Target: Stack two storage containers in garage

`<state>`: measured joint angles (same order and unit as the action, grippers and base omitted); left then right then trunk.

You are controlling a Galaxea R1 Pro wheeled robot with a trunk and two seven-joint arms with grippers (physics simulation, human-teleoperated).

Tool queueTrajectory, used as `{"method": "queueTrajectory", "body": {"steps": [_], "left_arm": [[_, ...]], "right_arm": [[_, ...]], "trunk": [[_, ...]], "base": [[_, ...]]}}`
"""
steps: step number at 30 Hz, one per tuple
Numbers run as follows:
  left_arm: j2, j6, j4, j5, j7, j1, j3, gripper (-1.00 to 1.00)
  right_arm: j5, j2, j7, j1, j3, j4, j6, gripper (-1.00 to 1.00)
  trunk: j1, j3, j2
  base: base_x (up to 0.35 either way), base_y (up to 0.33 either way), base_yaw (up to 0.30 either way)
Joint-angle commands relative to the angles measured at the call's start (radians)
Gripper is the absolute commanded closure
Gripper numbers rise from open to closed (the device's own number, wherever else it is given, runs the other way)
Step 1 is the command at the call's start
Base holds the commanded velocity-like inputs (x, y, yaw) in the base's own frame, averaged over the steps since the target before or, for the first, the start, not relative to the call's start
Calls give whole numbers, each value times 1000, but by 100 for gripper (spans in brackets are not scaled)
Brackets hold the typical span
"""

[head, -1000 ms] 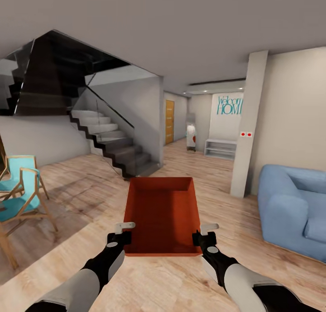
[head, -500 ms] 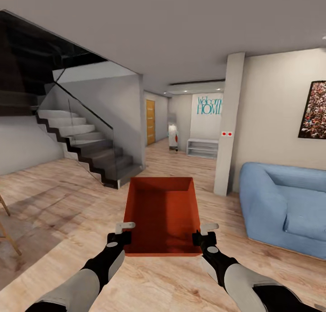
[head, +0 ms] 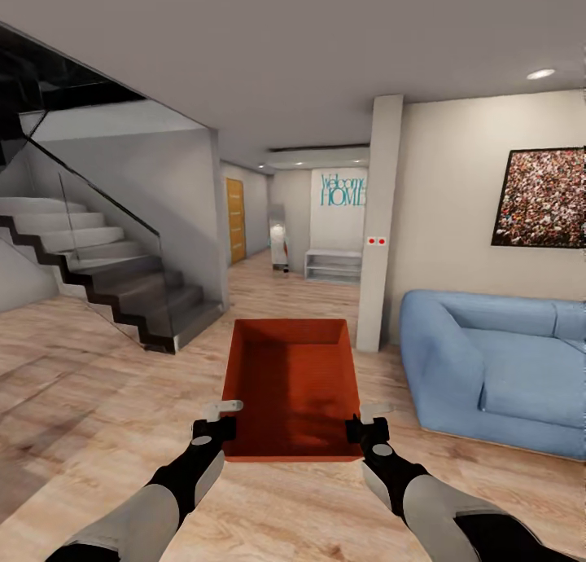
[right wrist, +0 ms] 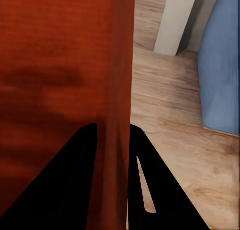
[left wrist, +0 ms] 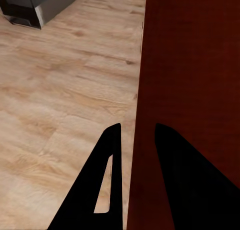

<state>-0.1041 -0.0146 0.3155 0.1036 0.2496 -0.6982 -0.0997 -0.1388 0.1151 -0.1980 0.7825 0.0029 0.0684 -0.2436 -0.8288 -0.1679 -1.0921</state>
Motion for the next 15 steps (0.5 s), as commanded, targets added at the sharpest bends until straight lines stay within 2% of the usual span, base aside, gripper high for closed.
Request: {"method": "queueTrajectory", "body": {"steps": [1, 15], "left_arm": [[3, -45, 4, -9, 22, -1, 12, 100], [3, -45, 4, -9, 22, -1, 12, 100]], "right_arm": [[5, 0, -9, 0, -32, -4, -3, 100], [5, 0, -9, 0, -33, -4, -3, 100]], "trunk": [[-1, -1, -1], [-1, -1, -1]], "base": [[322, 77, -143], [322, 73, -24]]}}
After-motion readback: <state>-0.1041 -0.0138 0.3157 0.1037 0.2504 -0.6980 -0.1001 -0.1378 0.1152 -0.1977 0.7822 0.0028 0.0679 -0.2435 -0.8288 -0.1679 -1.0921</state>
